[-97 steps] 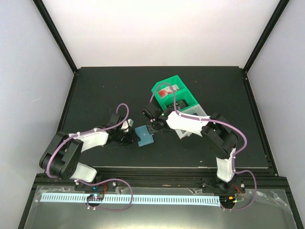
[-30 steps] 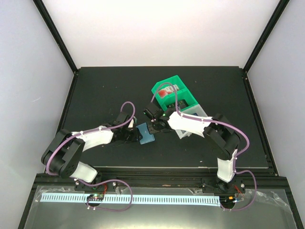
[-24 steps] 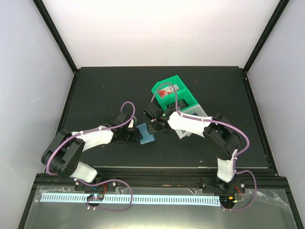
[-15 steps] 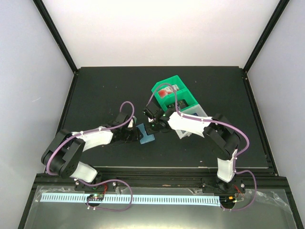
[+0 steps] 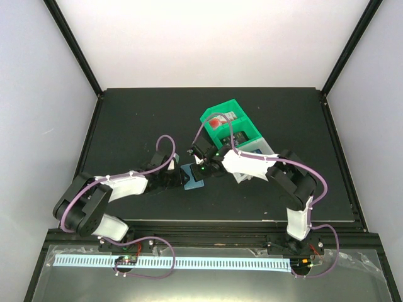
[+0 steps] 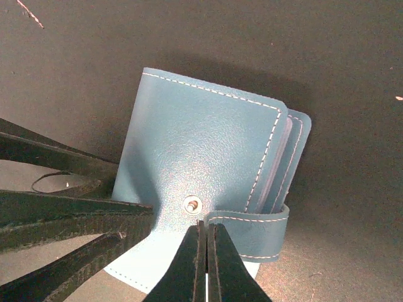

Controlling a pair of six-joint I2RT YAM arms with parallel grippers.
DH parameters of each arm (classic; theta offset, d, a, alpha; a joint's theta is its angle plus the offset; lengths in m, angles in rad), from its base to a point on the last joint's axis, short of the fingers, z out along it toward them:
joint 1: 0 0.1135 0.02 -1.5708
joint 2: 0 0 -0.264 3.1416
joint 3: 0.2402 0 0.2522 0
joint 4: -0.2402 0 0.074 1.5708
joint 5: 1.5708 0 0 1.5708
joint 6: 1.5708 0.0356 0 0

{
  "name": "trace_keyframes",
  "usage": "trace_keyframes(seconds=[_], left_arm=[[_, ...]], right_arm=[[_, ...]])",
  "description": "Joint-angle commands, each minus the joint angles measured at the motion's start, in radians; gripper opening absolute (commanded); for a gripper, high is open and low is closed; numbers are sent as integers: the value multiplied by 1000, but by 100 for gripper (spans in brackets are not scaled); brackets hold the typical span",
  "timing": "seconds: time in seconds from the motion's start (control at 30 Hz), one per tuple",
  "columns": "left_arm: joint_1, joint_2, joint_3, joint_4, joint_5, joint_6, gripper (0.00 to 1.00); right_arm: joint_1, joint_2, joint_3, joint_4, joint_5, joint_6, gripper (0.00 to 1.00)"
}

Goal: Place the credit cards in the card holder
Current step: Close the card holder at the center of the board.

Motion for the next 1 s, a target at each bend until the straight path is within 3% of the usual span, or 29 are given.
trace_keyframes(seconds=[0.0, 0.53, 0.8, 0.97], left_arm=[[0, 24, -57, -46, 10, -17, 34], [0, 9, -79, 1, 77, -11, 29], [2, 17, -78, 8, 86, 2, 29], [5, 12, -80, 8, 83, 8, 30]], right_arm=[[0, 22, 11, 7, -26, -21, 1], [4, 86, 95, -67, -6, 35, 2], [4, 76, 107, -85, -4, 48, 19], [4, 45, 102, -85, -6, 69, 20]])
